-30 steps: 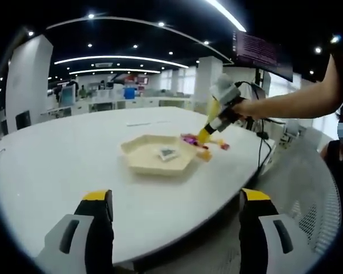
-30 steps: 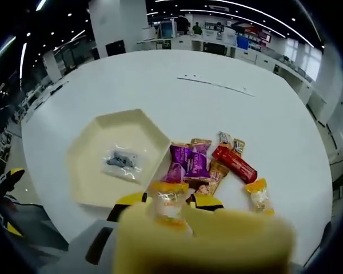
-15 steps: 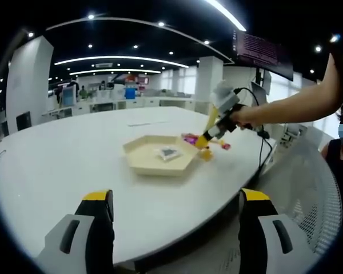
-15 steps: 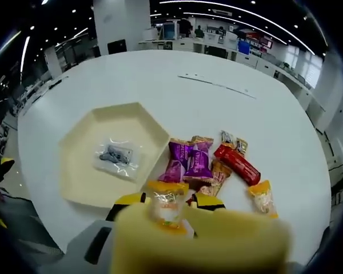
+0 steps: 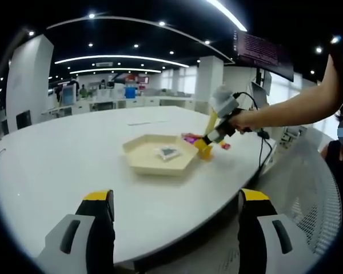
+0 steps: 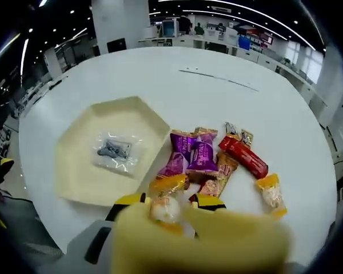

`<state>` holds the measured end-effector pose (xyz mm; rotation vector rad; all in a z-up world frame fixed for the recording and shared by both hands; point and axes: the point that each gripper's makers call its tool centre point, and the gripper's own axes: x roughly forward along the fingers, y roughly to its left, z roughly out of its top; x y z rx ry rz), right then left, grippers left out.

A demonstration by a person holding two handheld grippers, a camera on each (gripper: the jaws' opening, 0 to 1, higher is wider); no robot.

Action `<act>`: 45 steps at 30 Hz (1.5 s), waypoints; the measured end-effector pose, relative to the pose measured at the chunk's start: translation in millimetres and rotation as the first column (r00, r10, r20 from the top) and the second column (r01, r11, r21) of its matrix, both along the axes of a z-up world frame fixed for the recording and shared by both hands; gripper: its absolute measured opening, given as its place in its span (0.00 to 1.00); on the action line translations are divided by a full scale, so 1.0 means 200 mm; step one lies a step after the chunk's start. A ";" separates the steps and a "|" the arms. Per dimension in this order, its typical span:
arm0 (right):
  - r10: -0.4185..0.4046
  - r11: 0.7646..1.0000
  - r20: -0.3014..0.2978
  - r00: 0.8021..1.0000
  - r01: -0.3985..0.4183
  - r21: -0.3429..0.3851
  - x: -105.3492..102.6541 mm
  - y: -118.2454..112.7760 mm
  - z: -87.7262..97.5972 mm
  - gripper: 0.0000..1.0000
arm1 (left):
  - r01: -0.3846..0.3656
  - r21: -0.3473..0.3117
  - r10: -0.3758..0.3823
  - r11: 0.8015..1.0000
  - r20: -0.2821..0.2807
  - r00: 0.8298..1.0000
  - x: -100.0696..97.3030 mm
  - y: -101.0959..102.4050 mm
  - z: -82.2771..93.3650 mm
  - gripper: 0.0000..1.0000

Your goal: Place the target food into the container with the food tongs after gripping and lifting it, then release it inside without dropping or visibly crushing the food.

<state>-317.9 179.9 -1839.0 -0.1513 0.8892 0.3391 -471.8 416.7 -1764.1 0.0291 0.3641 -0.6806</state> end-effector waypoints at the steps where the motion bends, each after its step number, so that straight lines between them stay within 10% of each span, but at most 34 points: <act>1: -0.003 1.000 0.001 1.000 0.003 0.003 0.00 0.00 0.00 0.32 | 0.000 0.001 0.000 1.000 0.000 1.000 0.00 0.00 0.00 0.86; 45: -0.032 0.999 -0.013 0.999 0.033 0.039 0.01 -0.02 0.07 0.23 | 0.016 -0.002 -0.016 1.000 0.025 1.000 0.00 -0.02 0.01 0.99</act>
